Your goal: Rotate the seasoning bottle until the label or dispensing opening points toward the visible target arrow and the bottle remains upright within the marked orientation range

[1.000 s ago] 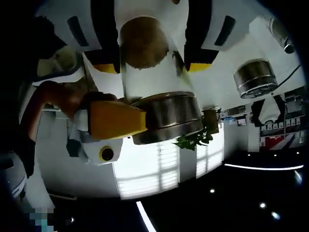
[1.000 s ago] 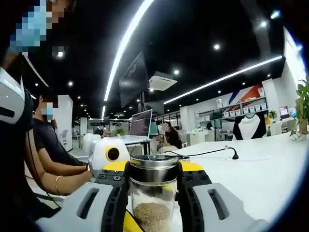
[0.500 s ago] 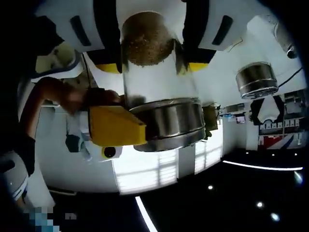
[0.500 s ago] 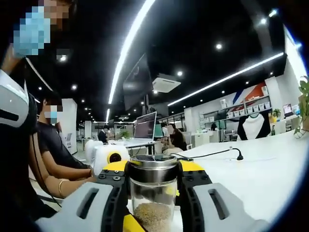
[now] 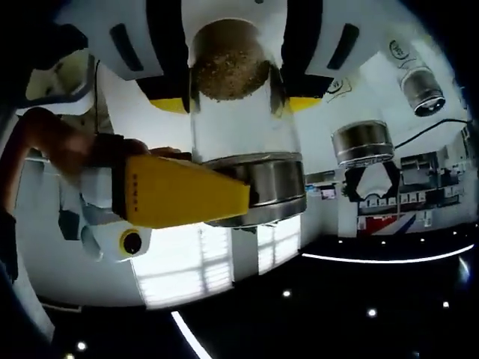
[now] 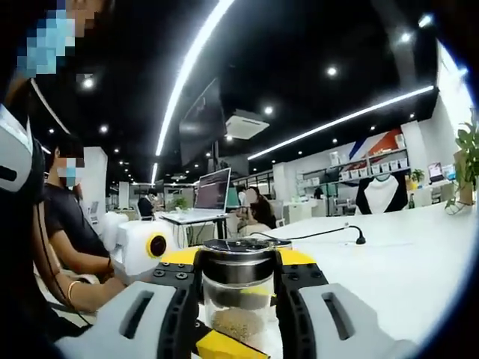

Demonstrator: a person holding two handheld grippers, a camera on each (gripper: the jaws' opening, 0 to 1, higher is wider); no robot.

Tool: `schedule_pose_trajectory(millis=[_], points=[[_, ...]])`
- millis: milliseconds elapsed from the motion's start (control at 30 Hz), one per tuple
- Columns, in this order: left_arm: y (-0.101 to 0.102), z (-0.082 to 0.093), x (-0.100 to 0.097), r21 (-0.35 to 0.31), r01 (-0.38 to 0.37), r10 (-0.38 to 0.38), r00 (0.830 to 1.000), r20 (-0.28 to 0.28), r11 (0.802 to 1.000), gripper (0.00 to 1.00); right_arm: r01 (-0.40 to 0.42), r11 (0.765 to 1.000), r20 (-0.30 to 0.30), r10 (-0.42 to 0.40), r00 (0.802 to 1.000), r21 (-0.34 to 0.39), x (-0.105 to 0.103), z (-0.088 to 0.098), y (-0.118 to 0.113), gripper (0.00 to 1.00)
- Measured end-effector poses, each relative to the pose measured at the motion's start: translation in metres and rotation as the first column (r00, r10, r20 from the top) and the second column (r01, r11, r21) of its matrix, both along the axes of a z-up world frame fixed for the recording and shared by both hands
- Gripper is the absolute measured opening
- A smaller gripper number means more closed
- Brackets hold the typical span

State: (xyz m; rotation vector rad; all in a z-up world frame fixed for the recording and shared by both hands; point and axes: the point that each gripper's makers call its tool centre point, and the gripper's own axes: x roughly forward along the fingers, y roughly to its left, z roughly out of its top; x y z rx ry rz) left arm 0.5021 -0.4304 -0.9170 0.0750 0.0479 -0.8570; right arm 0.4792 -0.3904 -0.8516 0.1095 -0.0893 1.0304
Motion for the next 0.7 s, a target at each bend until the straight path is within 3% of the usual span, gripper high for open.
schedule_pose_trajectory(millis=[100,200,267,333,400,500,700], points=[[0.005,-0.001,0.003,-0.050,-0.079,0.078,0.997,-0.018,0.996,0.48,0.029,1.000,-0.012,-0.030,0.999,-0.011,0.001,-0.002,0.004,0.35],[0.006,-0.004,0.002,-0.083,-0.098,0.095,0.995,-0.038,0.992,0.48,0.044,0.999,-0.009,-0.044,0.999,-0.030,0.000,-0.005,0.008,0.35],[0.012,-0.007,0.004,-0.040,-0.153,0.152,0.988,-0.018,0.987,0.48,0.056,0.998,-0.021,-0.057,0.998,-0.030,0.000,-0.008,0.009,0.35],[0.016,-0.007,0.004,-0.038,-0.194,0.194,0.981,-0.001,0.980,0.48,0.084,0.996,-0.031,-0.084,0.996,-0.022,-0.001,-0.009,0.009,0.35],[0.024,-0.004,0.005,-0.046,-0.269,0.271,0.962,0.032,0.962,0.48,0.133,0.991,-0.043,-0.134,0.990,-0.024,0.004,-0.008,0.007,0.35],[0.027,-0.005,0.005,-0.020,-0.330,0.331,0.941,0.072,0.944,0.48,0.181,0.981,0.017,-0.180,0.984,-0.071,-0.002,-0.009,0.012,0.35],[0.027,-0.005,0.006,-0.034,-0.366,0.367,0.928,0.066,0.930,0.48,0.276,0.958,0.054,-0.272,0.961,-0.083,0.000,-0.010,0.016,0.36]])
